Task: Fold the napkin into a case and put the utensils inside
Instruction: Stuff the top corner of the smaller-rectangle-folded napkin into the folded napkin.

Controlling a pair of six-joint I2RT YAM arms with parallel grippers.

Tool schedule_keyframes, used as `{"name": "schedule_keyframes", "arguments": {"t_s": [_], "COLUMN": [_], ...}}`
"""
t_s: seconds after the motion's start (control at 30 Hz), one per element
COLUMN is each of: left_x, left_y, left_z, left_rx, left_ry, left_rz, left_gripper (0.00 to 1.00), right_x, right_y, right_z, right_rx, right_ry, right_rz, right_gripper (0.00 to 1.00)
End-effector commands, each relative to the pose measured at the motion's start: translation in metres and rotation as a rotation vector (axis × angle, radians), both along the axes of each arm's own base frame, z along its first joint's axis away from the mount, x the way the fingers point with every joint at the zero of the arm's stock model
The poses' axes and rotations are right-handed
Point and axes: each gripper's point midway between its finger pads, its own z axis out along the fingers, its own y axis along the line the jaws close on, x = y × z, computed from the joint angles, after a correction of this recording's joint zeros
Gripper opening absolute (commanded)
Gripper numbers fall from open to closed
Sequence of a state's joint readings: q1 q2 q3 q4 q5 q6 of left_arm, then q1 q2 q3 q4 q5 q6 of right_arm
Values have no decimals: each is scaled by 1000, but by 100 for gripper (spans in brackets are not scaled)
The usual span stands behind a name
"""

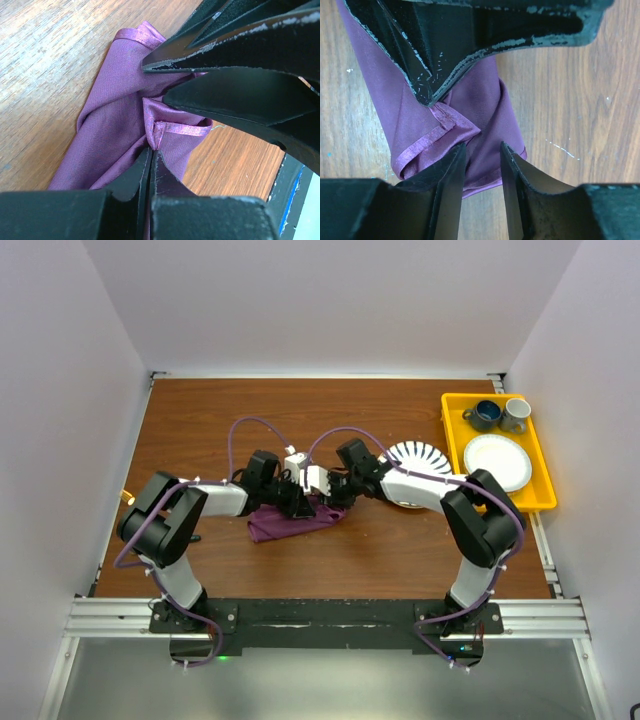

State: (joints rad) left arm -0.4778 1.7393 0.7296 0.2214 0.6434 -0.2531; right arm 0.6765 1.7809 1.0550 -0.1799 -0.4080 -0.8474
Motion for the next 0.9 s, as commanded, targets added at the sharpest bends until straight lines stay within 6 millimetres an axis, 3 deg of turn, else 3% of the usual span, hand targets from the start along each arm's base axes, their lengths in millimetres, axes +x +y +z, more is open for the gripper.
{"name": "schedule_keyframes", "arguments": {"t_s": [0.0, 0.2, 0.37, 0.63, 0.77, 0.87], "left_x": [-5, -4, -4, -4, -4, -4], "left_y": [26, 26, 27, 29, 30, 32], "left_z": [-35, -34, -34, -34, -33, -33], "left_rx": [129, 126, 126, 125, 125, 124], "left_ry": [81, 77, 79, 80, 79, 78], "left_rz": [77, 78, 80, 84, 88, 91], "left_gripper": [0, 0, 0, 0, 0, 0], "right_x": [13, 9, 10, 12, 15, 20], "right_y": [7, 7, 8, 12, 12, 13], "right_z": [11, 5, 3, -5, -5, 0], "right_rx": [2, -24, -35, -76, -79, -58], "right_ry": [-86, -106, -111, -116, -127, -146], "right_rz": [9, 26, 15, 5, -9, -46], "right_gripper": [37, 37, 28, 27, 15, 0]}}
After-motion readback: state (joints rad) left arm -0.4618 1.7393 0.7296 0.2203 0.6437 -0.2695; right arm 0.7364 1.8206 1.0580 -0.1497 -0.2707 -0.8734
